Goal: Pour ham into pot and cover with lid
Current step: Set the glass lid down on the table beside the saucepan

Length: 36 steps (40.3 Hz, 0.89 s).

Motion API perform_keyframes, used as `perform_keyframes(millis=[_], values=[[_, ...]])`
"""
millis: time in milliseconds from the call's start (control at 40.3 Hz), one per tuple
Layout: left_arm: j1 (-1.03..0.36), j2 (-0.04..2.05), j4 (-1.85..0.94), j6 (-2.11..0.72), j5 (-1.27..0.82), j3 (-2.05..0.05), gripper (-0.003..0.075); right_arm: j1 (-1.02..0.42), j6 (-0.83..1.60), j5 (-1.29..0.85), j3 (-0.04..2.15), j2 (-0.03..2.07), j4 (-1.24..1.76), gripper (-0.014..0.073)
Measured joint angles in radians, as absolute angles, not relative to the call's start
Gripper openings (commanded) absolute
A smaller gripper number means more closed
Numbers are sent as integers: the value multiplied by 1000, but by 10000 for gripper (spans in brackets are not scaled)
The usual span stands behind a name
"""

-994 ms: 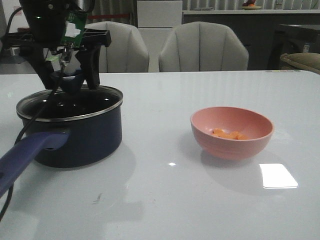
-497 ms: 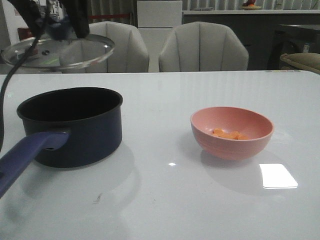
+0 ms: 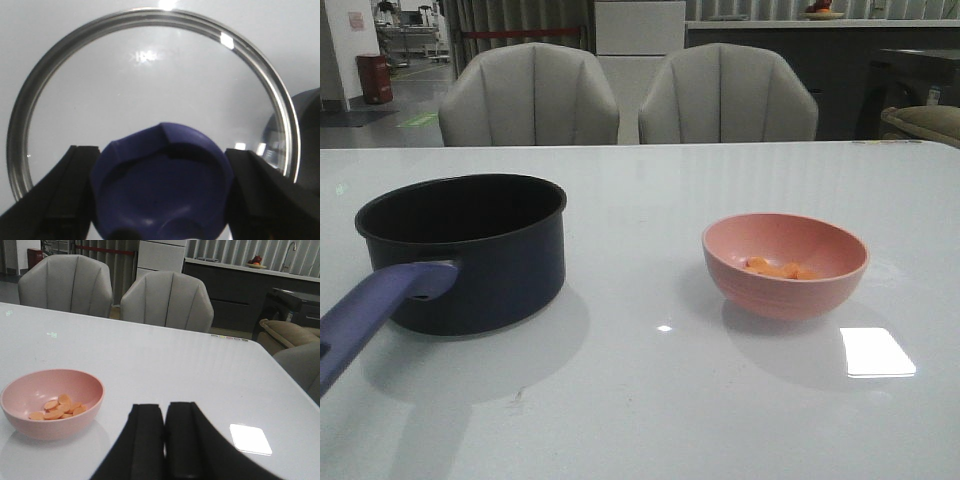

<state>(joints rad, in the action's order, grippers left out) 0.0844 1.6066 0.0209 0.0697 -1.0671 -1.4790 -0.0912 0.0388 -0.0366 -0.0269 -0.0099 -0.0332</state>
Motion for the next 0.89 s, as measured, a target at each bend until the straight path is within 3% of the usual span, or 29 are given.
perform_keyframes(millis=[174, 348, 894], values=[[181, 1607, -88, 0, -921, -1298, 279, -91, 39, -37, -27, -10, -33, 160], [190, 1628, -113, -11, -785, -1183, 279, -91, 39, -37, -27, -10, -33, 160], [172, 1836, -121, -39, -685, -1168, 283, -91, 39, -37, -27, -10, -33, 160]])
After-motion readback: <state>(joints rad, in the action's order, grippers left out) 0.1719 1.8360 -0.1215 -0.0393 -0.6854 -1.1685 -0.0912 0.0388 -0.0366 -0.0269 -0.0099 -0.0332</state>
